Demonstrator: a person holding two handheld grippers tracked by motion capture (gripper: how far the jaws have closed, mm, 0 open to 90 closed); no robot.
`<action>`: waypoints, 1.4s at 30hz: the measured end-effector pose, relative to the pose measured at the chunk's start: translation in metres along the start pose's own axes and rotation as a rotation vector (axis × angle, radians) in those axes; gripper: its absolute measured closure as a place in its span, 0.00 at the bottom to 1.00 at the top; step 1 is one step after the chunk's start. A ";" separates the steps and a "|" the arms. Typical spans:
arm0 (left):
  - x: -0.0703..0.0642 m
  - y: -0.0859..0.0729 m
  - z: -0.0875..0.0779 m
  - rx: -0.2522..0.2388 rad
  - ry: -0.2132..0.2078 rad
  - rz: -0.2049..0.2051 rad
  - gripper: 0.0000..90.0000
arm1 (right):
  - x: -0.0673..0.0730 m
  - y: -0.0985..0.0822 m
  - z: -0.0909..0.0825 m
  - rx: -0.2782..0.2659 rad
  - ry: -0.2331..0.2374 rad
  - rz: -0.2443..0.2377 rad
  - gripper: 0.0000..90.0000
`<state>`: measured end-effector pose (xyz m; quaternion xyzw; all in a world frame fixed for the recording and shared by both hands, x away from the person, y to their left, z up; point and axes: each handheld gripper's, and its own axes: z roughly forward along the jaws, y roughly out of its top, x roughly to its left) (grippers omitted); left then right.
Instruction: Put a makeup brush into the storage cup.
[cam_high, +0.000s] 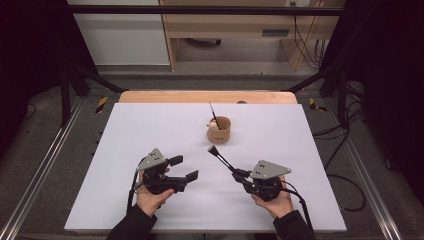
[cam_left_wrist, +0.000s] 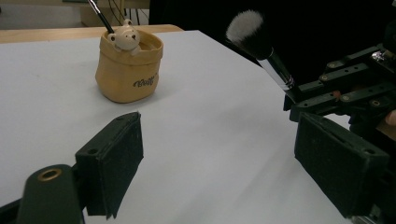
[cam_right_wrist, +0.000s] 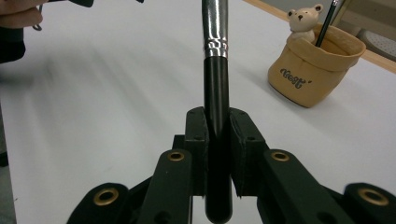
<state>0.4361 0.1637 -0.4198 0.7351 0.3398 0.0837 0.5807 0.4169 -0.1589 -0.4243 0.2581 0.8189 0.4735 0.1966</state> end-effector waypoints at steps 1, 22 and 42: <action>0.000 0.000 0.001 -0.004 -0.005 -0.007 0.17 | 0.000 0.000 0.000 -0.002 -0.002 0.007 0.88; -0.012 0.008 0.011 -0.058 -0.059 -0.057 0.20 | 0.006 0.004 0.004 -0.053 0.001 0.038 0.88; -0.021 0.013 0.019 -0.079 -0.091 -0.071 0.26 | 0.014 0.011 0.009 -0.085 0.026 0.037 0.88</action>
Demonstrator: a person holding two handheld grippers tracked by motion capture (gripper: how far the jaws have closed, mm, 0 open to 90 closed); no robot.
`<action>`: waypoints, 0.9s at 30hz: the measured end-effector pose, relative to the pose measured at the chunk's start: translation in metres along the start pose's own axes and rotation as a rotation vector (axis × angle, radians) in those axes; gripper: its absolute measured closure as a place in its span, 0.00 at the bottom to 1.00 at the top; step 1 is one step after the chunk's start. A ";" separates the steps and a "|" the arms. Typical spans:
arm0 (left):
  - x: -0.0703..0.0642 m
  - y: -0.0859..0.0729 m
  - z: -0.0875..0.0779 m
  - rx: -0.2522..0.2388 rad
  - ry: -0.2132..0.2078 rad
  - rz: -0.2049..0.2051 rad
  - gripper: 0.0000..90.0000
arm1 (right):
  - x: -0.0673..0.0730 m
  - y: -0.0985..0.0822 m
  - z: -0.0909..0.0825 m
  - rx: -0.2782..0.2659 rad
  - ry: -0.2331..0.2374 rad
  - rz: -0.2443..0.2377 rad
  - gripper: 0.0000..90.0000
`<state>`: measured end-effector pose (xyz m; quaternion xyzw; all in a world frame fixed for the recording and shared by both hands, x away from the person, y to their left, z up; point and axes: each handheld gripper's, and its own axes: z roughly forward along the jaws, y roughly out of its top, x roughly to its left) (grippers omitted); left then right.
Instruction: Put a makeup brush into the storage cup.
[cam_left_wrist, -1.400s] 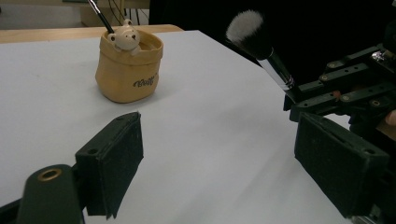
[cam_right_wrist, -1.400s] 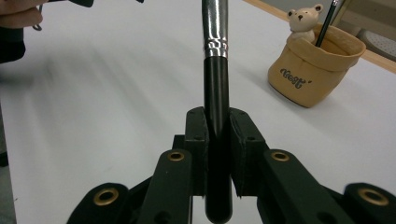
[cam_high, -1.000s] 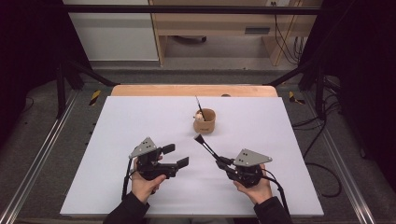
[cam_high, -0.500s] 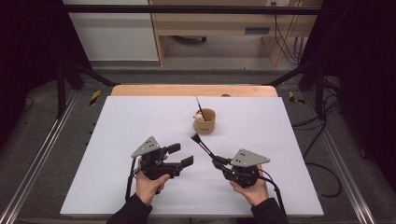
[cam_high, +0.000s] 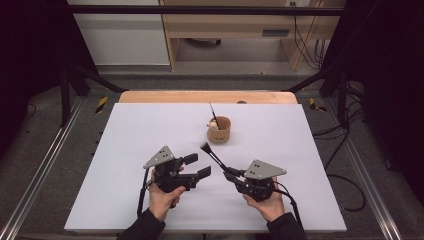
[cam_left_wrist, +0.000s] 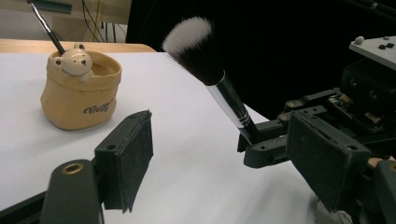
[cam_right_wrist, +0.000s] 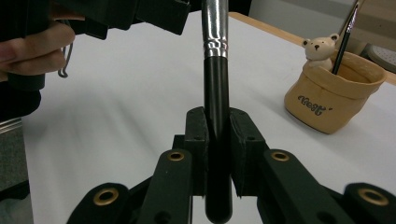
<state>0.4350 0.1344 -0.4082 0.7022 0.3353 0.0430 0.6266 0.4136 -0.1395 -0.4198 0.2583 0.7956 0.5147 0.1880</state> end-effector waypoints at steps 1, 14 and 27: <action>0.000 0.000 0.001 0.000 -0.004 -0.001 0.26 | 0.000 0.000 0.000 -0.001 0.004 0.004 0.88; 0.000 0.003 0.008 -0.012 -0.023 -0.019 0.32 | 0.005 0.004 0.001 -0.025 0.028 -0.004 0.88; -0.001 0.003 0.006 -0.019 -0.037 -0.016 0.46 | 0.011 0.005 0.006 -0.025 0.050 -0.012 0.88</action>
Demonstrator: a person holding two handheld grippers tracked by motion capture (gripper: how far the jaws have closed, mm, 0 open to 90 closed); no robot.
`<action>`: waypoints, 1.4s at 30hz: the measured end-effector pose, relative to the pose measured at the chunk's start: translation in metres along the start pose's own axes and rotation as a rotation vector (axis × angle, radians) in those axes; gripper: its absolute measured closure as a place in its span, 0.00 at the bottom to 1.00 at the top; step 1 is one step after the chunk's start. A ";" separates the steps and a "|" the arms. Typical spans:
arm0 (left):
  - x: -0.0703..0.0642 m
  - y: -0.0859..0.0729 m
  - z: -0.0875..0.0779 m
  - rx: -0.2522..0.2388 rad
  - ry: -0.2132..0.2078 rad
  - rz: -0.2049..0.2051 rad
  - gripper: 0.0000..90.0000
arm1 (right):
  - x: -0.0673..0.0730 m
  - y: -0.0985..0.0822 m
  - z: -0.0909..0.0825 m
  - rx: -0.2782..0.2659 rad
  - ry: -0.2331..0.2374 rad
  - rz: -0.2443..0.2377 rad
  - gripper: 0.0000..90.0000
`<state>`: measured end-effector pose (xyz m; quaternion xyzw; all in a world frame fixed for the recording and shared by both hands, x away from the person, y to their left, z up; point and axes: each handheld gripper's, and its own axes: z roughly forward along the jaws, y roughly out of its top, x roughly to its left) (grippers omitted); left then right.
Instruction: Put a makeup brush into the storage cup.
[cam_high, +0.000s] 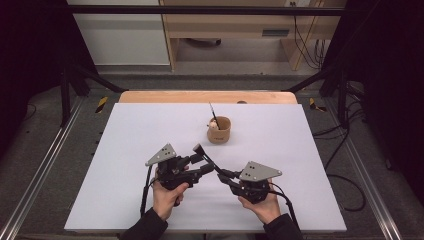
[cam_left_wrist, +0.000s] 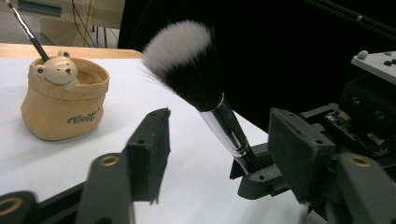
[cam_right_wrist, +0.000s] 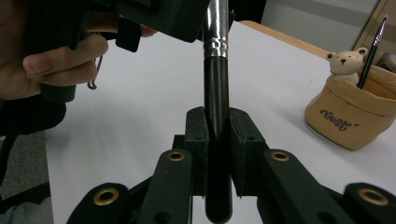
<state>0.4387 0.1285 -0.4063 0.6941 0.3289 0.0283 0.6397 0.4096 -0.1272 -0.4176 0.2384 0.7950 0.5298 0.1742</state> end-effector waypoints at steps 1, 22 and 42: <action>0.000 0.000 0.000 0.000 -0.001 0.001 0.47 | 0.000 0.000 0.000 0.000 0.001 0.000 0.88; 0.002 0.000 -0.003 -0.017 -0.019 -0.042 0.72 | 0.004 0.000 0.004 -0.007 0.021 -0.008 0.88; 0.000 0.000 -0.005 -0.030 -0.040 -0.061 0.80 | 0.006 -0.001 0.007 -0.003 0.022 -0.017 0.88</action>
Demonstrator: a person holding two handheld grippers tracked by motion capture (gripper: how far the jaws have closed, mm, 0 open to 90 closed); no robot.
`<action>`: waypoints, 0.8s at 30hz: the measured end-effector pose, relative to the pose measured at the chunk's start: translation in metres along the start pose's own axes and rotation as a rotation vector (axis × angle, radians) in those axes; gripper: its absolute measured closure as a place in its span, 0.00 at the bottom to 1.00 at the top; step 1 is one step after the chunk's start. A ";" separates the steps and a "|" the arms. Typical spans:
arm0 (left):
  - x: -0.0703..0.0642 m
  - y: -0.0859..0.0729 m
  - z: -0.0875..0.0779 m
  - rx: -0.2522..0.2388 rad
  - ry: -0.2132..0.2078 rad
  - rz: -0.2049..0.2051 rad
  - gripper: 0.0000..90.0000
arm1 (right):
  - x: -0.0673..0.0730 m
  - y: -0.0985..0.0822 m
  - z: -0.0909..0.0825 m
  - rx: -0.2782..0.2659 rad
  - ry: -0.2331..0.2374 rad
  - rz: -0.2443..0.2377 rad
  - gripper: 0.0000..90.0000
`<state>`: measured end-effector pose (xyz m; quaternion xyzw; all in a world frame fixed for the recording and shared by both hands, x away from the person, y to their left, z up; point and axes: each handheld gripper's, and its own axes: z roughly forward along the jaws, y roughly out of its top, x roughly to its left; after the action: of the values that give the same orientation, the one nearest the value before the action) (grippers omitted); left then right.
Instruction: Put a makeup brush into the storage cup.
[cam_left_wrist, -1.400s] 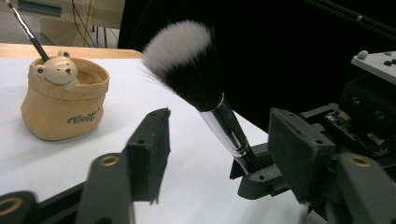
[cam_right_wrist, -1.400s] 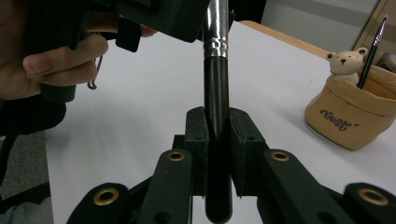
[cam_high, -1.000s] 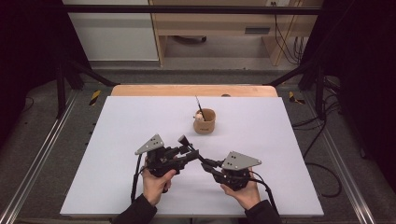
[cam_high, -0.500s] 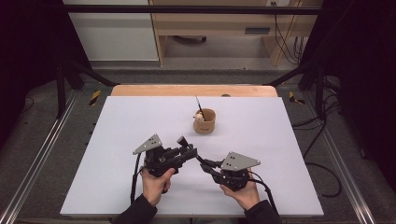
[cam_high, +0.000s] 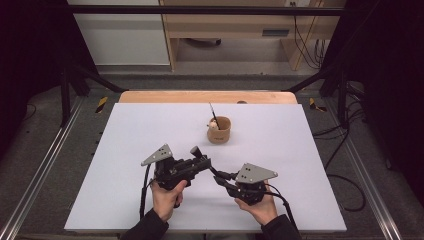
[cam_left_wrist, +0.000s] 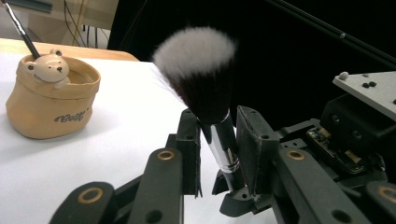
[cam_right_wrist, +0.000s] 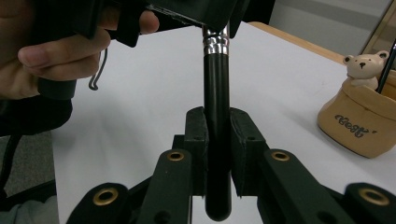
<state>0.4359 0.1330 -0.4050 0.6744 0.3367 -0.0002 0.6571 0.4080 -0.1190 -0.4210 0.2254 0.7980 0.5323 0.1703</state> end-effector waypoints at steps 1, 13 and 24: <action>-0.001 0.000 0.000 0.000 0.000 0.002 0.80 | 0.000 0.000 0.000 0.001 0.000 -0.004 0.88; -0.006 0.000 0.000 -0.003 -0.014 0.015 0.84 | 0.001 -0.001 0.002 0.002 0.002 -0.015 0.88; -0.011 0.001 -0.001 -0.002 -0.017 0.041 0.86 | 0.003 0.000 0.003 0.006 0.007 -0.008 0.88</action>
<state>0.4277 0.1288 -0.3991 0.6806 0.3172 0.0078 0.6604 0.4070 -0.1151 -0.4227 0.2209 0.8010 0.5301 0.1691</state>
